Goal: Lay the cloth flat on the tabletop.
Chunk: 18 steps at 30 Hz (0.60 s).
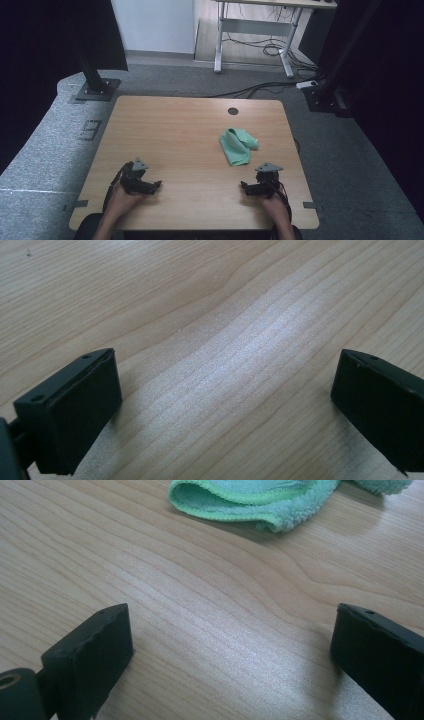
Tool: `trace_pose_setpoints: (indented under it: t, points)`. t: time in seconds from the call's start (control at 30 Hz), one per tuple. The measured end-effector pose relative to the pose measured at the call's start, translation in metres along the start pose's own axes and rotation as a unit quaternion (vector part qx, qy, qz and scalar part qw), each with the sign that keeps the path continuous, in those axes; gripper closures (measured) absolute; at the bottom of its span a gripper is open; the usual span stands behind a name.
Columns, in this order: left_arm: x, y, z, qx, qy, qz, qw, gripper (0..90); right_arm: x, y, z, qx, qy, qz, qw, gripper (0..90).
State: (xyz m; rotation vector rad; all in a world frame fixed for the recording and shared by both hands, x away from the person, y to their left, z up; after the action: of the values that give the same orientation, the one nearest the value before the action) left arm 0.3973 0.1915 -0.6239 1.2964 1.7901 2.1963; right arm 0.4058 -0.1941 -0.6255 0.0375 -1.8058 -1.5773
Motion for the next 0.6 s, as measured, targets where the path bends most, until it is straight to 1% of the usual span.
trace_pose_setpoints:
  t: [0.2, 0.6]
  points:
    - [-0.0005, 0.0003, -0.0008, 0.004, 0.007, 0.000, 1.0000, 0.0, 0.0000, 0.0000, 0.0000, 0.000, 0.000, 0.000, 1.0000, 3.4]
    - [-0.0010, 0.0007, -0.0004, 0.006, 0.006, -0.001, 1.0000, 0.0, 0.0000, 0.0000, 0.0000, 0.001, -0.001, 0.000, 1.0000, 3.3]
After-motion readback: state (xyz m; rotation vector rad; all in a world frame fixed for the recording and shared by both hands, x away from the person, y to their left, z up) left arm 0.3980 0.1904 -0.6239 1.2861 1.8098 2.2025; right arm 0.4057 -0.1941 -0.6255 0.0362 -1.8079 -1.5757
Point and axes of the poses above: each handheld gripper's, and its own axes: x roughly backward along the jaws, y roughly out of its top, z roughly to its left, the point moved 10 cm from there along -x, roughly forward along the jaws, and after that the axes turned 14 degrees about -z, right-handed, at the moved point
